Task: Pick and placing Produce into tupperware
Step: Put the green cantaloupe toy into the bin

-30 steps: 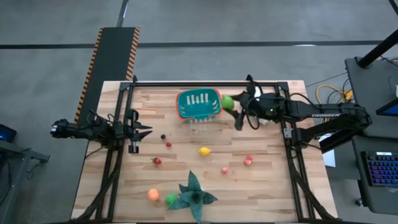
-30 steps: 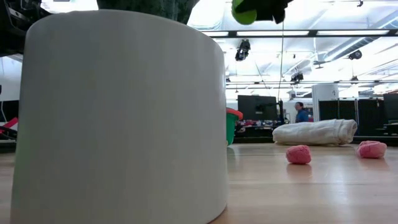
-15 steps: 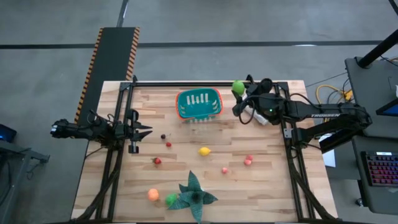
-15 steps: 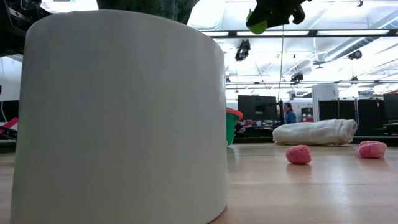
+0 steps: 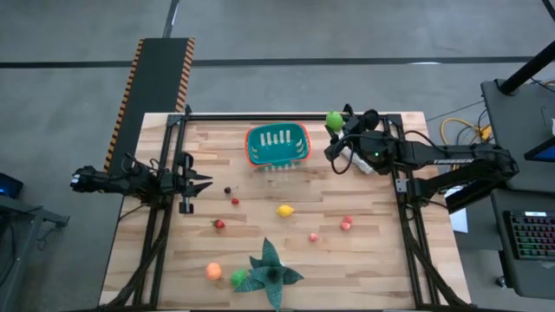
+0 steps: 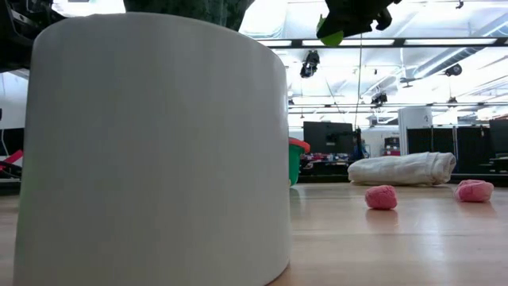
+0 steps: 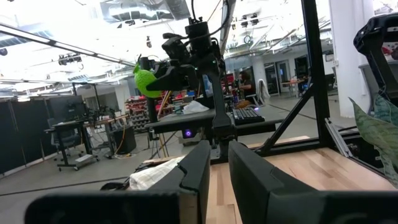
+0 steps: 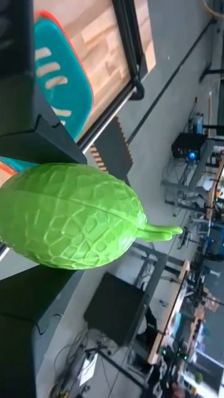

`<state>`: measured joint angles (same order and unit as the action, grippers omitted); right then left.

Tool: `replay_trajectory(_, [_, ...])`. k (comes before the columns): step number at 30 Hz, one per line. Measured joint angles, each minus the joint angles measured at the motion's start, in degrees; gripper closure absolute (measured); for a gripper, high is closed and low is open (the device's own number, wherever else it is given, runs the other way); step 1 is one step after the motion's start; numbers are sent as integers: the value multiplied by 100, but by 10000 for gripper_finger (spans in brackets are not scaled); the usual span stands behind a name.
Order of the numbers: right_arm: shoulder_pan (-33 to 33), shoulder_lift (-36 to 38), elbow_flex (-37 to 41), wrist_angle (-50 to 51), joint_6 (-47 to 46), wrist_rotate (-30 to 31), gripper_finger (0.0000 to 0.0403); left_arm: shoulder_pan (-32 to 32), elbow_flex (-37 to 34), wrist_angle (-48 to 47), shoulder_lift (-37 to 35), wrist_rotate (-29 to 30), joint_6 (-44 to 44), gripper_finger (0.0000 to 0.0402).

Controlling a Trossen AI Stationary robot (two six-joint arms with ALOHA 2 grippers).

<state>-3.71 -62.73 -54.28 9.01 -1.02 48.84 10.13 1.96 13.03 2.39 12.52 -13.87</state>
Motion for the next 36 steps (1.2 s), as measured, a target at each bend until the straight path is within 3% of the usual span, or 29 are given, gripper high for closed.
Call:
replay_trajectory(7, [-419, 513, 57, 447, 35, -1143, 177, 1, 0, -2, 0, -1, 0, 356])
replay_trajectory(14, [-789, 1400, 467, 359, 301, -1732, 177, 1, 0, -2, 0, 1, 0, 356])
replay_trajectory(22, [-1156, 2155, 1592, -475, 441, -2044, 177, 0, 0, -2, 0, 1, -1, 356])
replay_trajectory(28, [-1325, 2159, 2390, -1488, 386, -2680, 177, 0, 0, -4, -2, -1, -2, 356])
replay_trajectory(36, [-1359, 1702, 2859, -2179, 222, -2701, 177, 1, 0, -6, -1, -1, -2, 356])
